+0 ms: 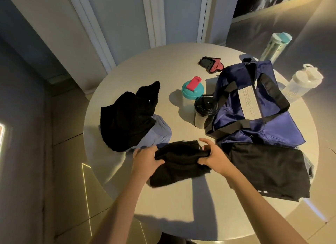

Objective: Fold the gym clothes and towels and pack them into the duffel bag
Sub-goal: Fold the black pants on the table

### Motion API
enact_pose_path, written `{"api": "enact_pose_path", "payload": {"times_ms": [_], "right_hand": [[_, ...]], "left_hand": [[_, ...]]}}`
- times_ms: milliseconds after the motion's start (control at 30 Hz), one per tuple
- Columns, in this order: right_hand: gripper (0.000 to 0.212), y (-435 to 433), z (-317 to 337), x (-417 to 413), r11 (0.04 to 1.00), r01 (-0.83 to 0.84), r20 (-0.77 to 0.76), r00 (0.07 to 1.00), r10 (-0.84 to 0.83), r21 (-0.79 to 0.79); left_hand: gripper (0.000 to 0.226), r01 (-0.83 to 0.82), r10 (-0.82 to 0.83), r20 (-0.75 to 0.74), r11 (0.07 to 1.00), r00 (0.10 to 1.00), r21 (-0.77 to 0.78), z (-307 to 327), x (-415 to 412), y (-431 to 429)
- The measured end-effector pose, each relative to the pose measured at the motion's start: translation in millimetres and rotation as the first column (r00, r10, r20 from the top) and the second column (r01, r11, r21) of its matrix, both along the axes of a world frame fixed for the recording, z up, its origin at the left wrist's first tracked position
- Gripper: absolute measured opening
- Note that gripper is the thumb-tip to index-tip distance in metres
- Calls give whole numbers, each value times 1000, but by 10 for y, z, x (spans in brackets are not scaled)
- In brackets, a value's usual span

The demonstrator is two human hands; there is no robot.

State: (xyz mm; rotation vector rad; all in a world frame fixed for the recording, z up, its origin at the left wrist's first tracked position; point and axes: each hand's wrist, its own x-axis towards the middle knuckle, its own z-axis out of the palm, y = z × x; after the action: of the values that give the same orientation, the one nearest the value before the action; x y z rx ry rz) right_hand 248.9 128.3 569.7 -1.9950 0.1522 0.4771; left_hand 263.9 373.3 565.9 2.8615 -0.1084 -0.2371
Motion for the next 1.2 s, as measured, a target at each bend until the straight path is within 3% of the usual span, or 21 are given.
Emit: {"api": "enact_pose_path", "payload": {"times_ms": [100,200,267,333,433,500,567,633,767,867,933,1000,1133,1200], "right_hand": [[59,-43,51,-51,980,15,194,981,24,-198],[34,-24,-15,-213,832,136,507,841,191,-538],[49,-31,-227,-369,722,108,477,814,330,-684],[60,-36,-468,-567,664,-28,332,850,409,-747],[50,-106,-711,-821,651,-161,177,890,421,-741],[34,-139,-709,-927,672,-179,158,900,407,-718],[63,-100,-652,-916,739,-174,131,933,335,-651],[70,-43,-630,-894,786,-120,111,966,233,-607],[28,38,-712,-914,787,-20,153,978,144,-617],[13,39,-688,-944,833,66,184,982,44,-549],[15,-4,-683,-951,803,115,184,983,-6,-585],[26,-56,-716,-949,752,180,233,972,-37,-634],[37,91,-675,-845,781,220,469,877,104,-585],[45,215,-603,-712,735,68,390,878,277,-675]], "left_hand": [[36,148,-170,281,984,945,96,26,-48,-23],[44,264,-320,359,944,877,196,-74,-252,-110],[45,302,-373,348,922,860,243,-247,-458,-173],[44,364,-432,247,889,867,278,-483,-673,-200],[30,427,-472,113,859,874,282,-770,-932,-144],[34,394,-426,146,895,893,208,-842,-1033,-112],[48,324,-340,236,940,910,106,-830,-1042,-128],[48,248,-253,273,967,928,53,-782,-969,-159],[36,236,-256,131,960,958,151,-821,-851,-171],[53,244,-247,-12,952,969,187,-844,-859,-176],[41,237,-246,40,957,968,166,-831,-874,-193],[44,219,-233,127,969,964,113,-788,-874,-224],[51,221,-244,233,968,942,119,-657,-681,-328],[58,236,-257,154,961,954,146,-630,-582,-409]]}}
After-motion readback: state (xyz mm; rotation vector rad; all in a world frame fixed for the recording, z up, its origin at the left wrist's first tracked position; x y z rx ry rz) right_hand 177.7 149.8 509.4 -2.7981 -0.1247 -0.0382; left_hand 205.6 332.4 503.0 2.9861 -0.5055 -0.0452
